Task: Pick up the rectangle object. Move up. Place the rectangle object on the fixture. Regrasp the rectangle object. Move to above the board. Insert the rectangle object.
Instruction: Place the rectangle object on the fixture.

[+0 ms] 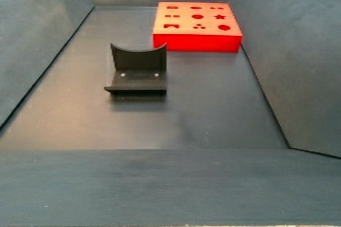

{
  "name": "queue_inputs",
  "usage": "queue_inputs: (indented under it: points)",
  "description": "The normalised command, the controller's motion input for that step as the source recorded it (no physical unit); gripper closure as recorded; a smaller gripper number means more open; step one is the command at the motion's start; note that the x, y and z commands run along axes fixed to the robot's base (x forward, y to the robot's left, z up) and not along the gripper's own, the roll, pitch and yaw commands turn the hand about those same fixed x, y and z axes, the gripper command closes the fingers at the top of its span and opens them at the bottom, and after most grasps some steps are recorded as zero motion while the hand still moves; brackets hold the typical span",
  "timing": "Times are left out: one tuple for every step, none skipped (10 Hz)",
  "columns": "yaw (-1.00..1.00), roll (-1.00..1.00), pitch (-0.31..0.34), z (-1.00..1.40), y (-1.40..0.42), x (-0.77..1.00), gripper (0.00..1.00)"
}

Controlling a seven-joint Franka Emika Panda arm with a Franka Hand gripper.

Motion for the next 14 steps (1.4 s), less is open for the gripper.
queue_inputs:
  points:
    - [0.13, -0.14, 0.132, 0.13, -0.16, 1.0, 1.0]
    - [0.1, -0.13, 0.133, 0.12, -0.15, 1.0, 1.0]
    - [0.06, -0.12, 0.134, 0.09, -0.12, 1.0, 1.0]
    - [0.04, -0.12, 0.136, 0.09, -0.11, 1.0, 1.0]
    - [0.04, -0.1, 0.136, 0.07, -0.09, 1.0, 1.0]
    - [0.03, -0.09, 0.138, 0.06, -0.08, 1.0, 1.0]
    - [0.03, -0.07, 0.138, 0.04, -0.06, 1.0, 1.0]
    - [0.03, -0.07, 0.14, 0.04, -0.05, 1.0, 1.0]
    - [0.01, -1.0, 0.25, -0.67, 0.63, 0.97, 1.0]
    - [0.0, -1.0, 0.248, -0.66, 0.64, 0.92, 1.0]
    - [-0.04, -1.0, 0.225, -0.38, 0.44, 0.85, 1.0]
    - [-0.05, -1.0, 0.225, -0.23, 0.33, 0.81, 1.0]
    - [-0.07, -1.0, 0.249, -0.06, 0.13, 0.7, 1.0]
    - [-0.08, -1.0, 0.254, -0.06, 0.1, 0.64, 1.0]
